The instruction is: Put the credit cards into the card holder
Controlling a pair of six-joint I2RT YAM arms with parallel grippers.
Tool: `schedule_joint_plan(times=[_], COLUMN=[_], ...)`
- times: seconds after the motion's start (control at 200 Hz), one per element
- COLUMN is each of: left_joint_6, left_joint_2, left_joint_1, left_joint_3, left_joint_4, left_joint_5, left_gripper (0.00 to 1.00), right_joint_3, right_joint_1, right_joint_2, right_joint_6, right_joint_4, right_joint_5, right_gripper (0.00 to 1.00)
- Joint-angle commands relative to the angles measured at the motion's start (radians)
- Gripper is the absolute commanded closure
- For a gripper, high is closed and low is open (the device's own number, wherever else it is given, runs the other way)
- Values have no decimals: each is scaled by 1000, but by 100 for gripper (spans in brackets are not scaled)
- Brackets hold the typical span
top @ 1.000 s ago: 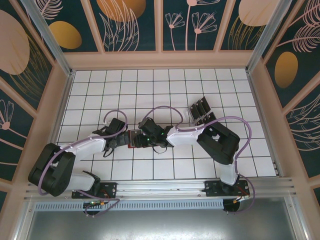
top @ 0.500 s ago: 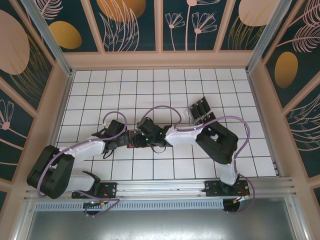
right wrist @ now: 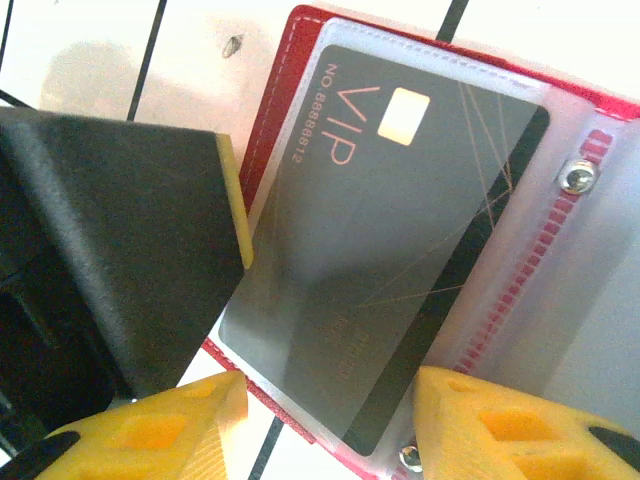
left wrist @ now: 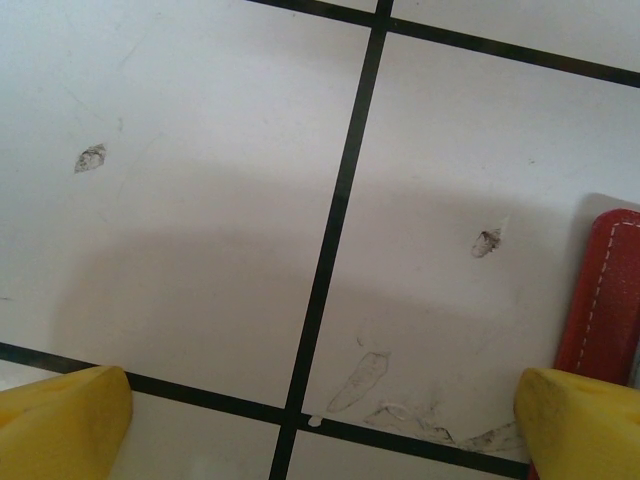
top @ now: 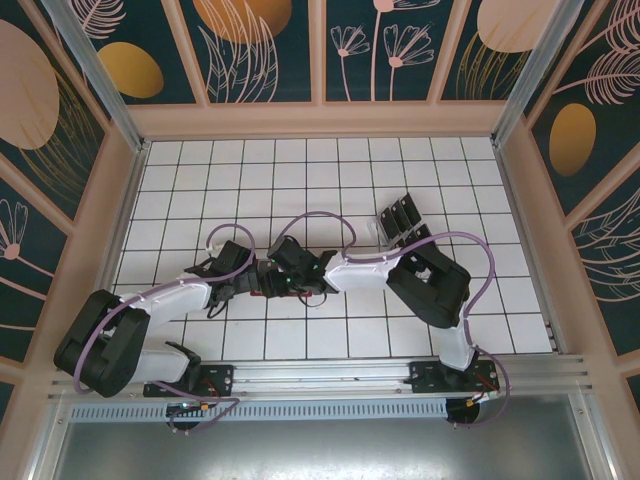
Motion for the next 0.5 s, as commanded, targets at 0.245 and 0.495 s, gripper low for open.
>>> schedule_joint_plan(times=[0.245,0.495], left_joint_6=[-38,-33], left_joint_2=[40,23], left_joint_1=[-15,-15], left_joint_3=[-24,-7], left_joint_4=[14,-4], left_joint_5=[157,148], left_gripper=[2,1], right_joint_3=[-39,-90], right_joint_1=[-12,-40], right_joint_2=[-62,-126], right_joint_6=[-16,-6], right_joint_4=[0,10], right_joint_5=[-6,2], right_gripper=[47,47])
